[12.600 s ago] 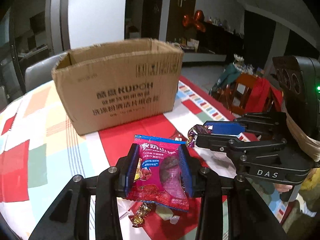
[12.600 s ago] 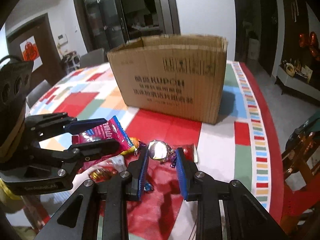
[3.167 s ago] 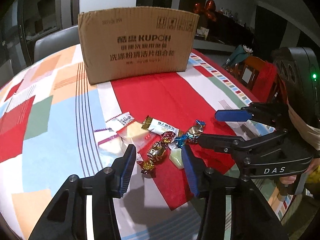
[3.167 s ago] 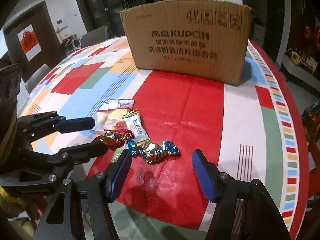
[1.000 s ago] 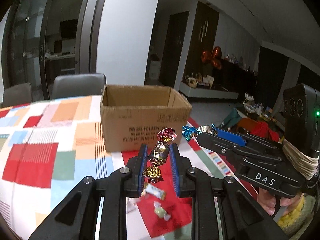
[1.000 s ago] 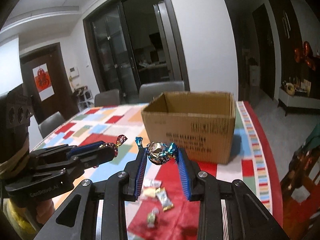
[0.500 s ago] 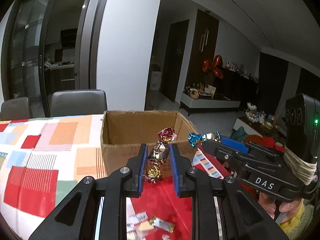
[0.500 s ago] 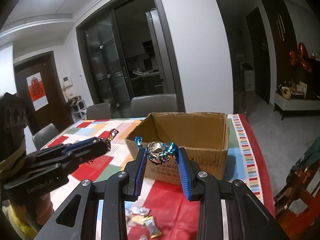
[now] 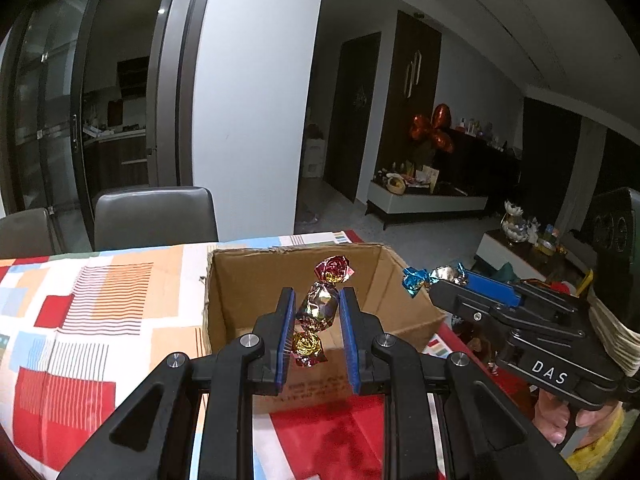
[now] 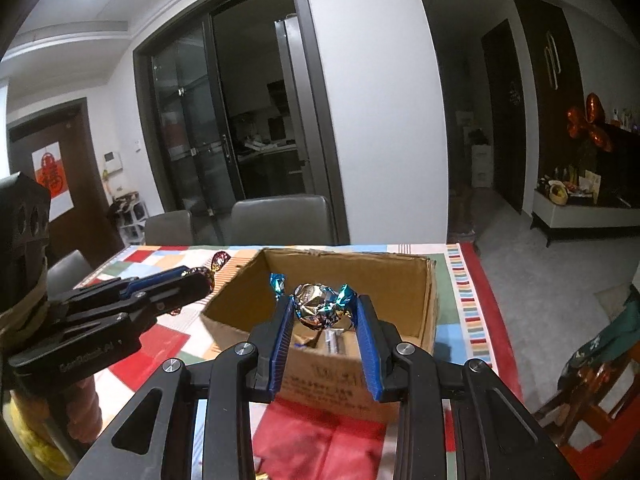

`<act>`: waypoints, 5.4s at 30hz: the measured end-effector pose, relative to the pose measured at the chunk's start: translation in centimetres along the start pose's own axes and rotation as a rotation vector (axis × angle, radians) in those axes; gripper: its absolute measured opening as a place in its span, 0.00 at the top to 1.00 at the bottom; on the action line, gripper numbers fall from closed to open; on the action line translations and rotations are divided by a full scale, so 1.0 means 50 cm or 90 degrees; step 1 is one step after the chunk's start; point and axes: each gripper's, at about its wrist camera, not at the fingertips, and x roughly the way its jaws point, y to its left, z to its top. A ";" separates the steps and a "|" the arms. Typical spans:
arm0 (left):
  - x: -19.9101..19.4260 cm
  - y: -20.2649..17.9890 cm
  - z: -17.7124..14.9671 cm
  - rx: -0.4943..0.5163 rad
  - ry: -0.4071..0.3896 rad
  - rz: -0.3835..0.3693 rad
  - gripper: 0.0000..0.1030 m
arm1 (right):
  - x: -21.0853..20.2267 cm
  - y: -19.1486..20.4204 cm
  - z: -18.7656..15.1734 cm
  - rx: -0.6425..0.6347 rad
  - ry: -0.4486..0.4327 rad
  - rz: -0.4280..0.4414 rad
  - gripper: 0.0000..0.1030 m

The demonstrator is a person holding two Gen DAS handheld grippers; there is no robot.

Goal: Organize snacks
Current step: 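Carry both candies over the box and open both tools to drop them, then lower both open tools to the remaining wrapped snacks on the tablecloth, then grasp the clear cake packet with the left tool while the right tool grasps the gold-white bar, then carry both snacks into the box and open both tools to release them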

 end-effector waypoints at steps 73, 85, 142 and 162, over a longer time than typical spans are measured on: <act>-0.078 0.015 -0.358 -0.070 0.211 0.105 0.43 | 0.029 0.091 -0.336 -0.050 0.259 0.073 0.54; -0.011 0.038 -0.405 -0.101 0.270 0.101 0.46 | 0.074 0.086 -0.362 -0.044 0.294 0.080 0.60; -0.178 -0.017 -0.226 -0.067 0.056 0.063 0.67 | -0.078 0.118 -0.209 -0.053 0.097 0.073 0.80; -0.112 -0.030 -0.050 -0.004 -0.026 0.041 0.67 | -0.071 0.062 -0.057 -0.041 -0.009 0.030 0.80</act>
